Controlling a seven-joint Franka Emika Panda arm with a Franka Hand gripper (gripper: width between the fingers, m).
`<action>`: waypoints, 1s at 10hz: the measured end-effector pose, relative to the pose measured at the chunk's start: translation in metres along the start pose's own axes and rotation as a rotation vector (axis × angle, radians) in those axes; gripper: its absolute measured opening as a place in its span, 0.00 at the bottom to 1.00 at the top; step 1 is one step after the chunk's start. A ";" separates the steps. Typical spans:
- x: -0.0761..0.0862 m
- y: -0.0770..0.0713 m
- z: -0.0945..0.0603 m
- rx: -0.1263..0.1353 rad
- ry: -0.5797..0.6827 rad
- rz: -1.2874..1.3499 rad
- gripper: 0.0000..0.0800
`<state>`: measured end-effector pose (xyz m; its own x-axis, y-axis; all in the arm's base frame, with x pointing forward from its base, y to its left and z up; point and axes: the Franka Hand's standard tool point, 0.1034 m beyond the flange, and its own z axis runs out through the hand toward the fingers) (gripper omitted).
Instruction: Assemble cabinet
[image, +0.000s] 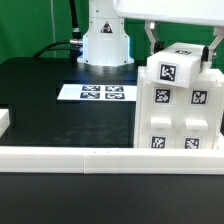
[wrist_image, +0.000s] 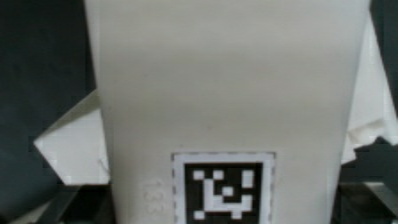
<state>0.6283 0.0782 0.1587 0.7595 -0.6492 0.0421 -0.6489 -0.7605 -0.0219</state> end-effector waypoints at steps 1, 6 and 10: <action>-0.001 0.001 0.000 -0.002 -0.003 0.049 0.70; -0.006 0.002 0.001 -0.002 -0.005 0.742 0.70; -0.008 0.002 0.000 0.002 0.010 1.166 0.70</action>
Offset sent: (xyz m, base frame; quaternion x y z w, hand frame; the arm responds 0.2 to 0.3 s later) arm 0.0000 0.0000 0.0000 0.0000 0.0000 0.1938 0.9810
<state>0.6209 0.0822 0.1585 -0.2975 -0.9547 0.0030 -0.9534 0.2969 -0.0540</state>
